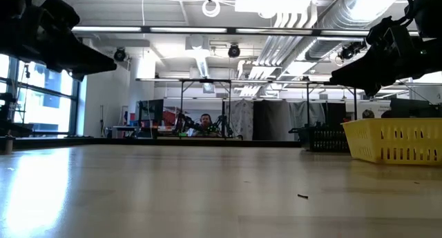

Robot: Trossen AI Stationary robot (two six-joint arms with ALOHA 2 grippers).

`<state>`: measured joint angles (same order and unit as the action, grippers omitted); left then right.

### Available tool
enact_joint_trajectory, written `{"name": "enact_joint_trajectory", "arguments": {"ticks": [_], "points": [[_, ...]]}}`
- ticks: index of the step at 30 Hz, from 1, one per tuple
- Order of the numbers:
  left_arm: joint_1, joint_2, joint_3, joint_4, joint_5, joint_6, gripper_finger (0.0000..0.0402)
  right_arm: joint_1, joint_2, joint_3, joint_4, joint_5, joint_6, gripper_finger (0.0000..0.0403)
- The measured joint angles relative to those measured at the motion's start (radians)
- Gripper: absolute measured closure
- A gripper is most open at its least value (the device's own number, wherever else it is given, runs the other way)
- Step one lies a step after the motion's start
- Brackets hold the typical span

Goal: Sort crayons
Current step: Return to Home Position

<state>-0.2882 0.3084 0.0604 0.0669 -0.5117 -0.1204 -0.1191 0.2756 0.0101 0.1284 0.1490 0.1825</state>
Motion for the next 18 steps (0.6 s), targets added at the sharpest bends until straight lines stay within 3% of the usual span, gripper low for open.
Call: {"name": "enact_joint_trajectory", "arguments": {"ticks": [18], "points": [[0.000,-0.236,-0.048,0.026,-0.029,0.054,0.0314,0.000,0.000,0.000,-0.008,0.000,0.000,0.0286]]}}
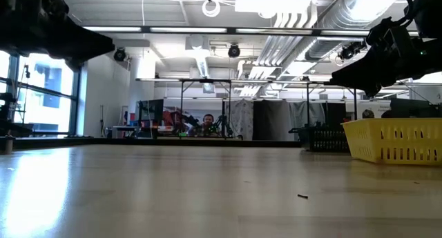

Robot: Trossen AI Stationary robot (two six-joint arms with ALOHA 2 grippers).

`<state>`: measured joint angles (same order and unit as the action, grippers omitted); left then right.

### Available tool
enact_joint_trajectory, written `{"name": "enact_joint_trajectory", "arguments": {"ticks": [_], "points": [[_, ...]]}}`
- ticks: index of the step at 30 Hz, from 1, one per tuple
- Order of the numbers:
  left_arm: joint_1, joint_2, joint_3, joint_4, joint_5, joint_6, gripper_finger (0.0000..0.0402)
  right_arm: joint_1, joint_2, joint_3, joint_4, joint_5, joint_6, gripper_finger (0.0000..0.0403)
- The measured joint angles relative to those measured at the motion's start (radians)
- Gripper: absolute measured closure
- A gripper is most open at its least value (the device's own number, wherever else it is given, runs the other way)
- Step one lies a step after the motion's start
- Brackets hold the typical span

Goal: Sort crayons
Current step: Return to Home Position

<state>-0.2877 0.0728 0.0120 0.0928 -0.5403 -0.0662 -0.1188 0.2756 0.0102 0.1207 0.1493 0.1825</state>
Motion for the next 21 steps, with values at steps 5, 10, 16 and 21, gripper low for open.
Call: {"name": "enact_joint_trajectory", "arguments": {"ticks": [5,10,16,21], "points": [[0.007,-0.012,0.000,0.038,-0.075,0.000,0.0314,0.000,0.000,0.000,-0.002,0.000,0.000,0.0286],[0.007,-0.008,0.000,-0.022,-0.066,0.000,0.0314,0.000,0.000,0.000,-0.005,0.000,0.000,0.0286],[0.006,0.001,0.000,-0.021,-0.077,0.031,0.0314,0.000,0.000,0.000,-0.005,0.000,0.000,0.0286],[0.006,0.001,0.000,-0.021,-0.094,0.057,0.0314,0.000,0.000,0.000,-0.007,0.000,0.000,0.0286]]}}
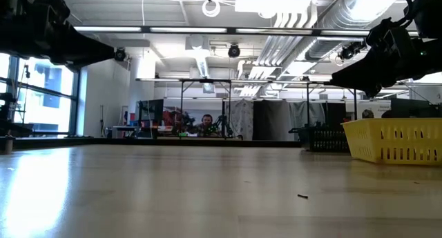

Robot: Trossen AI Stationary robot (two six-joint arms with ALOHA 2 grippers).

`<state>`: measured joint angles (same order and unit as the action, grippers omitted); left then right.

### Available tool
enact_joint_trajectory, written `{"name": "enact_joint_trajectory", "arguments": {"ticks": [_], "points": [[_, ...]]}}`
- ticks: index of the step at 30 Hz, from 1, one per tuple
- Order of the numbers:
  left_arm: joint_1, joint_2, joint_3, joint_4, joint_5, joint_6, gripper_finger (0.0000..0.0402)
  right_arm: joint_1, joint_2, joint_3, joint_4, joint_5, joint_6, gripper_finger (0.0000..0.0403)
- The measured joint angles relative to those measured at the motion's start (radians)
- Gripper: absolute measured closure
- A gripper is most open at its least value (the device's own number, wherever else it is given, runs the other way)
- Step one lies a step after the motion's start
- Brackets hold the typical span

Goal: Sort crayons
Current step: Return to Home Position

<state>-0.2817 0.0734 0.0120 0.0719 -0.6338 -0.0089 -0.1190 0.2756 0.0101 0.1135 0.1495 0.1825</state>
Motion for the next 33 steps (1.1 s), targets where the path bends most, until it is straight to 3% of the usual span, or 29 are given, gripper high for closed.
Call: {"name": "enact_joint_trajectory", "arguments": {"ticks": [12,17,33], "points": [[0.000,0.000,0.000,0.000,0.001,0.017,0.0314,0.000,0.000,0.000,-0.001,0.000,0.000,0.0286],[0.000,0.000,0.000,0.000,0.053,-0.005,0.0314,0.000,0.000,0.000,-0.001,0.000,0.000,0.0286],[0.000,-0.004,0.000,0.000,0.016,0.013,0.0314,0.000,0.000,0.000,-0.005,0.000,0.000,0.0286]]}}
